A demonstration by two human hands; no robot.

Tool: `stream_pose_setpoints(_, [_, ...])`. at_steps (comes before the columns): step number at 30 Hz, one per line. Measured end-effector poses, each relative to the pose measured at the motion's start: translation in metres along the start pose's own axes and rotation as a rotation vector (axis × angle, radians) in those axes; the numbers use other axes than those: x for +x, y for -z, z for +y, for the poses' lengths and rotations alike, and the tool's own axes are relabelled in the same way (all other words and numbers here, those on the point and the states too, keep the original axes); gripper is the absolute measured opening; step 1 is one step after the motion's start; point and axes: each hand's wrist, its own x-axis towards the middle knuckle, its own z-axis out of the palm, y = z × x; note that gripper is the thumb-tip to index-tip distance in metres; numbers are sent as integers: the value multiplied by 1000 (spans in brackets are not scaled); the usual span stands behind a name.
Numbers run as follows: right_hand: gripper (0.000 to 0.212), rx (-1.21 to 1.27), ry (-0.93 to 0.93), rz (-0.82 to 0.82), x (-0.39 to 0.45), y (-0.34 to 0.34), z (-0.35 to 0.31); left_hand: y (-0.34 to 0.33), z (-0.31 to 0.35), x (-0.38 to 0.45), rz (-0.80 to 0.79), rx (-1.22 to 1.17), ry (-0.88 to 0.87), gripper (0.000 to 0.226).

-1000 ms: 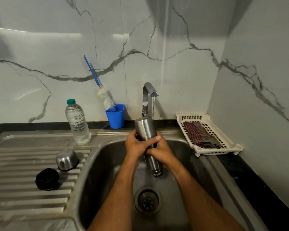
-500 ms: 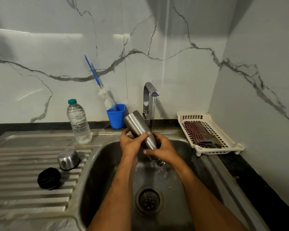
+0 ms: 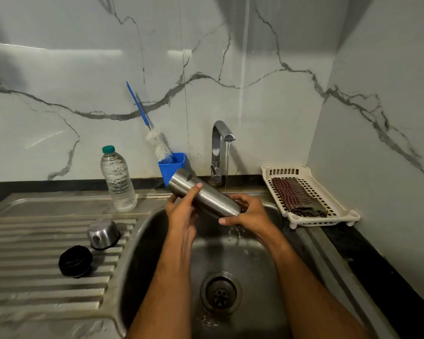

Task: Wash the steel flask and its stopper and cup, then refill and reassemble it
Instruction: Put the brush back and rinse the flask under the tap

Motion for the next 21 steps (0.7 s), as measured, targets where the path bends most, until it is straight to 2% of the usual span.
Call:
stream_pose_setpoints(4, [75, 222, -61, 43, 1, -1, 1, 4, 3, 2, 21, -155, 35, 69])
stream_pose_setpoints(9, [80, 235, -116, 58, 4, -6, 4, 7, 9, -4, 103, -300, 127, 81])
stream_pose_setpoints(12, [79, 200, -116, 53, 2, -9, 4, 7, 10, -9, 114, -267, 135, 93])
stream_pose_setpoints(16, [71, 267, -163, 54, 0, -6, 3, 7, 8, -5, 168, -186, 123, 71])
stream_pose_setpoints(21, [60, 472, -166, 66, 0, -2, -3, 15, 10, -6, 201, -291, 182, 54])
